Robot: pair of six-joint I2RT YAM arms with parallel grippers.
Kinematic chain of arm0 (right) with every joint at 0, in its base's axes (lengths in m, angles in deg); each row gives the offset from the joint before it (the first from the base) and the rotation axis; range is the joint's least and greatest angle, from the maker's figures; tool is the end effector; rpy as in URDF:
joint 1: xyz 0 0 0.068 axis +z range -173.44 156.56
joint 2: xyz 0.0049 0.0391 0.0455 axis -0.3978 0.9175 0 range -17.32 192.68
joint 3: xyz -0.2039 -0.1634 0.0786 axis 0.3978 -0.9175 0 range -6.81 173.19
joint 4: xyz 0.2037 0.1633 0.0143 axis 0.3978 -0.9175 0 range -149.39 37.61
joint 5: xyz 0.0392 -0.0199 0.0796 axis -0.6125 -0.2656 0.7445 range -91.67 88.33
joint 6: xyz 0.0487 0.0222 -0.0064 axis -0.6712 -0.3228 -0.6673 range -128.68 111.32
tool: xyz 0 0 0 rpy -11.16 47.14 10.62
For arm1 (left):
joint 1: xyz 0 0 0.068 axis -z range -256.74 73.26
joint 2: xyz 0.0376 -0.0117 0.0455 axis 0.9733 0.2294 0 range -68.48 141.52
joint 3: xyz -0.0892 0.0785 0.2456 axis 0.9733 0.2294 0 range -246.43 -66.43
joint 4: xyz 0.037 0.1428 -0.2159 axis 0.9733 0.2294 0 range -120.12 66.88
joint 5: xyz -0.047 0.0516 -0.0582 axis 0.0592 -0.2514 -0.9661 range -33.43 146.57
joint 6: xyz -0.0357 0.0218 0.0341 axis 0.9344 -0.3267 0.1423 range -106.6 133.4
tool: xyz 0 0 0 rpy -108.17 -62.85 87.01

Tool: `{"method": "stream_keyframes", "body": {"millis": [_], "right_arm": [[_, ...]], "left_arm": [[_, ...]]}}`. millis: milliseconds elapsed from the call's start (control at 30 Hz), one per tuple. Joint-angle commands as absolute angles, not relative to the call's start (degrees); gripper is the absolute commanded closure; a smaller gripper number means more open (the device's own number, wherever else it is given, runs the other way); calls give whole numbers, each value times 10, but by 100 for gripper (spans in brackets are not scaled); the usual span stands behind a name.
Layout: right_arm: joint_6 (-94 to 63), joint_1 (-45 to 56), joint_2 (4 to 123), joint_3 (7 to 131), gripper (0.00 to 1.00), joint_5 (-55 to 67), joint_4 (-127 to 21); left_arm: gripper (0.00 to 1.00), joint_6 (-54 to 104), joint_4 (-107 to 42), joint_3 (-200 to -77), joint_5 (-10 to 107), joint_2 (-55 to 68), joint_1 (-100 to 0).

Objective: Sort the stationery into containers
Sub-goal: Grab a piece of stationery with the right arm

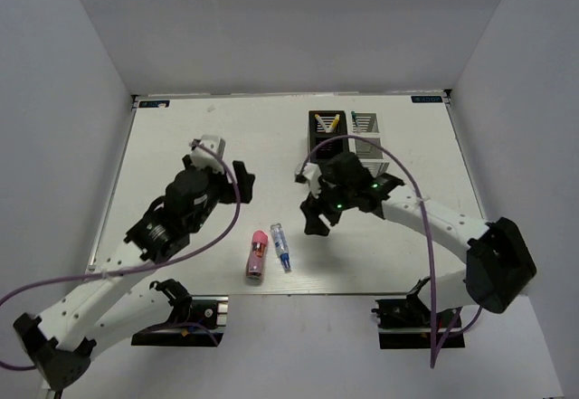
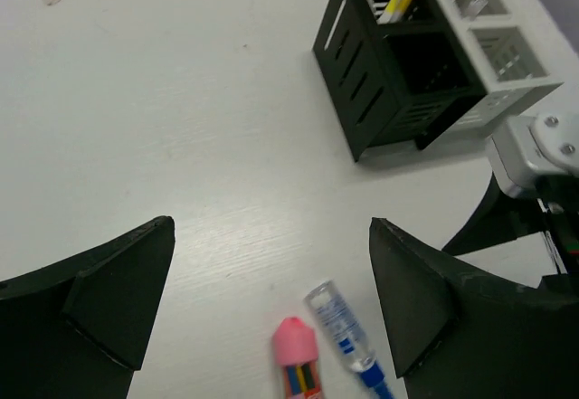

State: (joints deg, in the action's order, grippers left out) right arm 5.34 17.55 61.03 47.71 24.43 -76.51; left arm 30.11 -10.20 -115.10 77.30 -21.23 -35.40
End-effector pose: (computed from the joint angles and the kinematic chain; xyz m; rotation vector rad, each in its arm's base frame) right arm 0.2057 0.1995 0.2493 -1.3116 2.0510 0.7639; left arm 0.1479 -0.1134 0.3393 0.1583 1.8807 -0.3542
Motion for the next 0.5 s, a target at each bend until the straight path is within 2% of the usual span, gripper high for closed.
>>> {"method": "stream_keyframes", "body": {"millis": [0,133,267,333,467], "right_arm": [[-34,241,673,524,21,144,-719],[-82,299,755,559,20,102,-706],[-158,317,779,573,17,1,-661],[-169,319,794,579,17,-42,-654],[-187,333,833,607,19,-53,-650]], "left_arm": [[1,289,-55,-1112,806,-285,-356],[1,289,-49,-1066,823,-354,-356],[1,281,-35,-1058,828,-393,-356],[1,281,-35,-1052,809,-398,-356],[1,275,-35,-1052,797,-390,-356]]}}
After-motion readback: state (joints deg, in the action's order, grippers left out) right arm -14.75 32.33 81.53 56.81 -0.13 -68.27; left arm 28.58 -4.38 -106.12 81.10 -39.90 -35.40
